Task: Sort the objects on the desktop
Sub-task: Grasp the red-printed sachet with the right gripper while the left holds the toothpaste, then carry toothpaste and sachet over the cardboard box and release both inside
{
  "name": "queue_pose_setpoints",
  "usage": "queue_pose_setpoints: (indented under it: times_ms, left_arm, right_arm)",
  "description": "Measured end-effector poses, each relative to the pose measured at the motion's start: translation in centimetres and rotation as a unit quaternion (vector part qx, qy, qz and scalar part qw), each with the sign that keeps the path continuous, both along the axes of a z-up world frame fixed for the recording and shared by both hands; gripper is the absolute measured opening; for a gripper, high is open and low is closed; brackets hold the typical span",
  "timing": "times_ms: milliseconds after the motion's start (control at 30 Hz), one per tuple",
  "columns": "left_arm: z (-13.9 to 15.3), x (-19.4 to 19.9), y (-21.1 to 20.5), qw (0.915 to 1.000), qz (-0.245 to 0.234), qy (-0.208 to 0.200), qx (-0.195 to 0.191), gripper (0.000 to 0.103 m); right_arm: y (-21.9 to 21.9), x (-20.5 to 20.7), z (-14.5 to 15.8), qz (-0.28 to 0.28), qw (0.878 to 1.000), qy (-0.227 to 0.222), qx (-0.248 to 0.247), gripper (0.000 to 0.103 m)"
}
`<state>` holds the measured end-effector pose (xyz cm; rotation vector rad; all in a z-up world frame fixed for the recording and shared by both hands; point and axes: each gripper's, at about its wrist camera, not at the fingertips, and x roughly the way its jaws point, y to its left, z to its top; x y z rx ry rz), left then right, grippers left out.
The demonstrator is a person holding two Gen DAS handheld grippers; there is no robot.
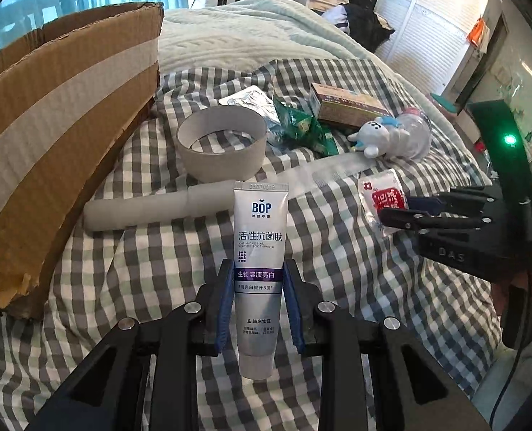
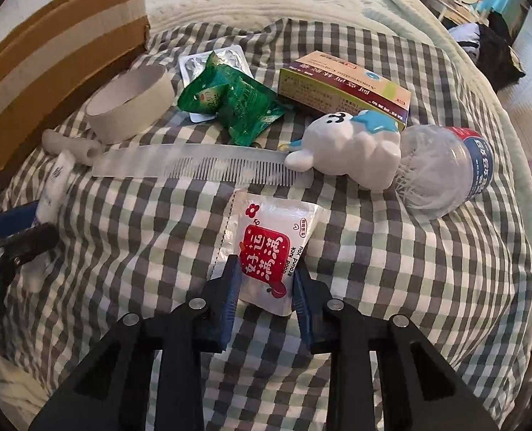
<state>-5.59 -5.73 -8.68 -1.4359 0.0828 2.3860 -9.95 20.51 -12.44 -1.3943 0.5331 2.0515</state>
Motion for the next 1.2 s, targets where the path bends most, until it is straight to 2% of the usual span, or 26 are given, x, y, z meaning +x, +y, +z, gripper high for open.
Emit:
queue_pose_setpoints:
  times_ms: [100, 233, 433, 533, 667, 767, 933, 1067, 1200]
  left_arm:
    - [0.2, 0.1, 0.0, 1.0000, 0.001, 0.002, 0.004, 0.027]
    - [1.0, 0.5, 0.0, 1.0000, 0.000, 0.009, 0.004, 0.027]
    - [3.0, 0.7, -0.8, 0.9995, 0.013, 0.024, 0.013, 0.027]
    - [5.0, 0.2, -1.4, 0.9988, 0.023, 0.041, 0.014, 0.027]
    - [9.8, -1.5, -3.4, 0.9939, 0.063, 0.078, 0.045, 0.027]
    - [13.2, -2.7, -5.2, 0.9885, 0.091, 0.106, 0.058, 0.027]
    - [16.9, -4.1, -9.0, 0.9787, 0.141, 0.142, 0.049, 0.027]
    - [17.2, -5.3, -13.3, 0.9717, 0.180, 0.150, 0.028, 0.027]
    - [16.3, -6.1, -16.3, 0.9668, 0.212, 0.141, 0.023, 0.027]
  right_arm:
    - [-0.3, 0.5, 1.2, 0.004, 1.000, 0.013, 0.003, 0.012]
    - [-0.9, 0.5, 2.8, 0.010, 0.999, 0.031, 0.004, 0.006]
    - [-2.4, -0.2, 6.6, 0.029, 0.997, 0.075, 0.013, 0.006]
    - [-2.9, -0.9, 9.1, 0.038, 0.994, 0.100, 0.023, 0.006]
    - [-3.6, -2.5, 13.4, 0.060, 0.988, 0.136, 0.042, 0.006]
    - [-4.1, -4.8, 16.7, 0.086, 0.982, 0.165, 0.046, 0.006]
    - [-4.5, -10.6, 21.5, 0.144, 0.966, 0.207, 0.051, 0.006]
    - [-5.2, -16.5, 22.8, 0.187, 0.956, 0.220, 0.044, 0.006]
    - [-5.5, -21.5, 22.0, 0.204, 0.953, 0.220, 0.036, 0.006]
